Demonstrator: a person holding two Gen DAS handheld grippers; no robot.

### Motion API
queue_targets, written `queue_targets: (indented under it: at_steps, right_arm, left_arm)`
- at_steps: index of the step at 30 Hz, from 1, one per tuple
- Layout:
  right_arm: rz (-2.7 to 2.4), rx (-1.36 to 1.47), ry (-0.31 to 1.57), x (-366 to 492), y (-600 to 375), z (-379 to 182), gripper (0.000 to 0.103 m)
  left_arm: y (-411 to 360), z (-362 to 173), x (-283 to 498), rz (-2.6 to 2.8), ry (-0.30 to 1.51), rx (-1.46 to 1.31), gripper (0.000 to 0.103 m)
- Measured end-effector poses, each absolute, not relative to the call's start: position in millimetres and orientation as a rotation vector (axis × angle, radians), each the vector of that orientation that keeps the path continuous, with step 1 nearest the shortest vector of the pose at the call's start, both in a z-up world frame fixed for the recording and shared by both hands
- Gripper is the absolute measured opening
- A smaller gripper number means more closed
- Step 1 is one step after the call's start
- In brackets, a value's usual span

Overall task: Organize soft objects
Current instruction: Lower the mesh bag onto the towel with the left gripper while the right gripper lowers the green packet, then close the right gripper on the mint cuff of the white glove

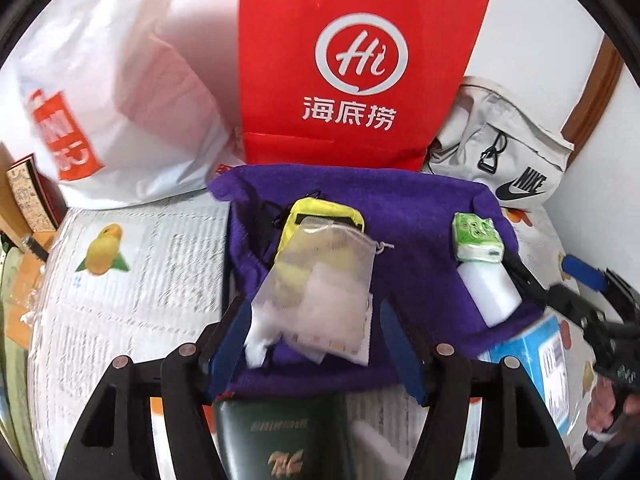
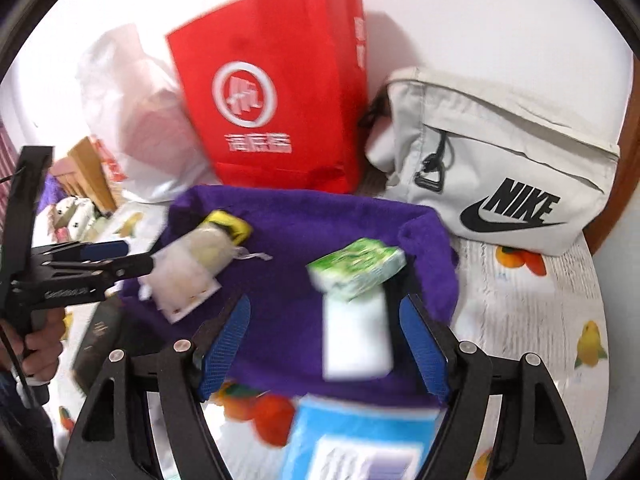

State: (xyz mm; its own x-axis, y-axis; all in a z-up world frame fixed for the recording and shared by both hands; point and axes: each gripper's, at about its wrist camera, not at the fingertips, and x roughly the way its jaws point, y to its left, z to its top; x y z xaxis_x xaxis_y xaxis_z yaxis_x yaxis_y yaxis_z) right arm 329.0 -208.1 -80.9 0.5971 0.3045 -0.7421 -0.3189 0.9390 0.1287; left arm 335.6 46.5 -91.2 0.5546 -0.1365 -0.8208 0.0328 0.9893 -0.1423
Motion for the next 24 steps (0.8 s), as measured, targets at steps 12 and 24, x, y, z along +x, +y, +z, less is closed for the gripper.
queue_targets:
  at_steps: [12, 24]
  right_arm:
    - [0.529, 0.008, 0.957, 219.6, -152.1, -110.7, 0.077]
    - [0.531, -0.121, 1.025, 187.3, -111.0, -158.2, 0.078]
  left_arm:
    - [81.0, -85.6, 256.4, -0.057, 0.962, -0.176, 0.065]
    - [105.2, -94.8, 203.5, -0.075, 0.944, -0.24, 0.065]
